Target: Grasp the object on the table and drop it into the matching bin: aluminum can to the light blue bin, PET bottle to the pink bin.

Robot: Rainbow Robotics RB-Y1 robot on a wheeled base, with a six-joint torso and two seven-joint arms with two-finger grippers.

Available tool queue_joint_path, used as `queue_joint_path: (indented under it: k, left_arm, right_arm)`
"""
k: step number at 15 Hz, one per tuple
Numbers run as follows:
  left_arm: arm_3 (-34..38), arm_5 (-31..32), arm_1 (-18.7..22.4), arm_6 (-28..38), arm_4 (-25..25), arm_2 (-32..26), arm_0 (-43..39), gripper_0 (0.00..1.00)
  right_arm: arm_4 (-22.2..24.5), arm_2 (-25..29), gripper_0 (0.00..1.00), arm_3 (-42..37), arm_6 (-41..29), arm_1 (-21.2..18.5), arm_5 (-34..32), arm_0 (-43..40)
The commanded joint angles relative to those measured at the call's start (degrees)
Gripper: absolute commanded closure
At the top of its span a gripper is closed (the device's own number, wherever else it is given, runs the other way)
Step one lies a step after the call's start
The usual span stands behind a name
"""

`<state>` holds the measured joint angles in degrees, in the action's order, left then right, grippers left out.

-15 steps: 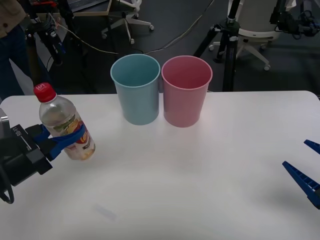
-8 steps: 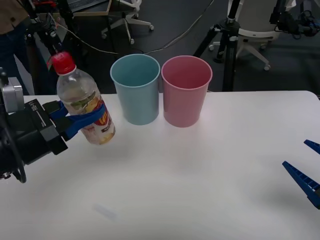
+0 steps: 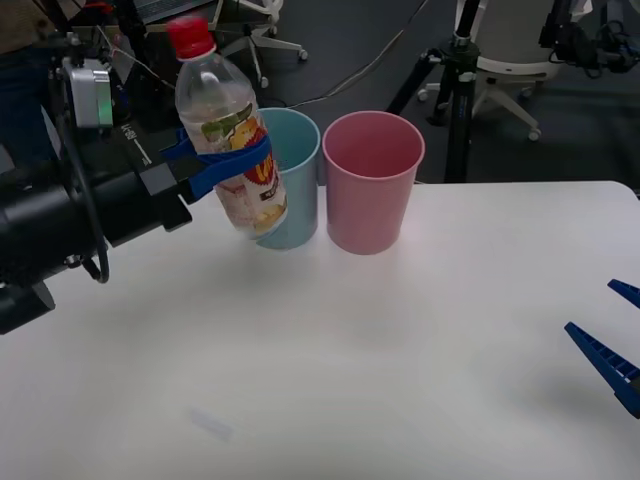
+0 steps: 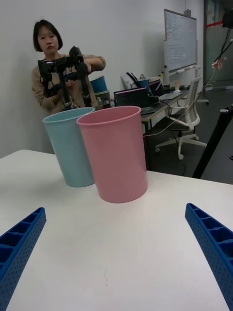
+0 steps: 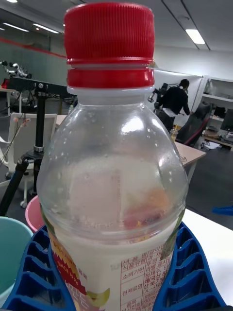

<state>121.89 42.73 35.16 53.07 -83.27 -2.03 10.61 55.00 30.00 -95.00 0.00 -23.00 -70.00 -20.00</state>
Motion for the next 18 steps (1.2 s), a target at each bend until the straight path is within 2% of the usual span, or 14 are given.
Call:
queue_joint_path:
  k: [1,5,13,18]
  left_arm:
    - [-5.4,0.0,0.0,0.5,-2.3,2.0,6.8,0.89]
    - [-15.1,0.0,-1.9,2.3,-5.6,5.4,16.9,0.89]
    - [-32.2,-0.2,-13.5,4.1,-18.2,8.4,32.5,0.90]
    - [-43.9,-3.3,-18.3,4.2,-22.3,9.2,39.4,0.91]
  right_arm:
    - [0.0,0.0,0.00,0.0,0.0,0.0,0.0,0.0]
    - [0.0,0.0,0.00,0.0,0.0,0.0,0.0,0.0]
    - [0.0,0.0,0.00,0.0,0.0,0.0,0.0,0.0]
    - [0.0,0.0,0.00,0.0,0.0,0.0,0.0,0.0]
